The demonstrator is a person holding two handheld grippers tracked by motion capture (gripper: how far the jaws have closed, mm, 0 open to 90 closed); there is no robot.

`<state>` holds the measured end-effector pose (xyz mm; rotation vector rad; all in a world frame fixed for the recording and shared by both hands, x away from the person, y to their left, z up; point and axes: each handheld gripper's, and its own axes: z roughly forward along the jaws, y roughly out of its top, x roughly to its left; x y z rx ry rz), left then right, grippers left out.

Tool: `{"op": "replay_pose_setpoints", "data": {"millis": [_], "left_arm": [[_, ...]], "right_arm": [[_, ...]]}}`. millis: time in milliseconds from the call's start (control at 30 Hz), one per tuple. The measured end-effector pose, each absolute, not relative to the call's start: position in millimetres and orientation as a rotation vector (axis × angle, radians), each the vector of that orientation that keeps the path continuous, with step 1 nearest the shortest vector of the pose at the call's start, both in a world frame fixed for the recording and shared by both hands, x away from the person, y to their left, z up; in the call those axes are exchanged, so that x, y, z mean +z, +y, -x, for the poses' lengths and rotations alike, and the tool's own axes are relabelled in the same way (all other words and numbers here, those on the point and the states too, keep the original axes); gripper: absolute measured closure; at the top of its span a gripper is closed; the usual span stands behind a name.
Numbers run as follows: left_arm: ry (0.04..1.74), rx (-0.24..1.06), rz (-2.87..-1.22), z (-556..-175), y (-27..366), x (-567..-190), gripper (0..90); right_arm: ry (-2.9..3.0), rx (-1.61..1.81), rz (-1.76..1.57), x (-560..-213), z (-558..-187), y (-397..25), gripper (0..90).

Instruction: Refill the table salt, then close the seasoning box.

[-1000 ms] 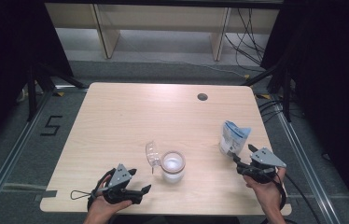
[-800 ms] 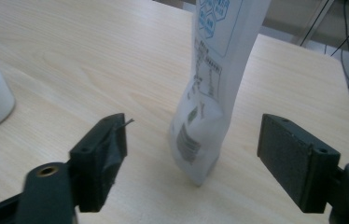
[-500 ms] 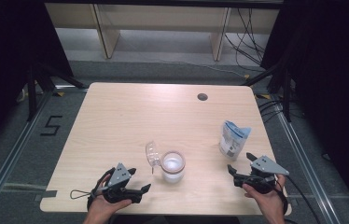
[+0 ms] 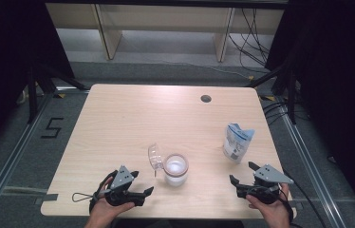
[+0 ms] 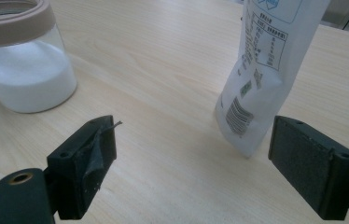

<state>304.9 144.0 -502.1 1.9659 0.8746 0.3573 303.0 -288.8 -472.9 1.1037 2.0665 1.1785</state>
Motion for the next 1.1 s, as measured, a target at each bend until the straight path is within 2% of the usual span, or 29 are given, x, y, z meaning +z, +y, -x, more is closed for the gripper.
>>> {"op": "replay_pose_setpoints", "data": {"millis": [1100], "left_arm": [[0.874,0.364,-1.962,-305.5,142.6,-501.8,20.6]], "right_arm": [[2.098,1.157,-1.164,-475.8,-288.7,-289.0,16.1]]}}
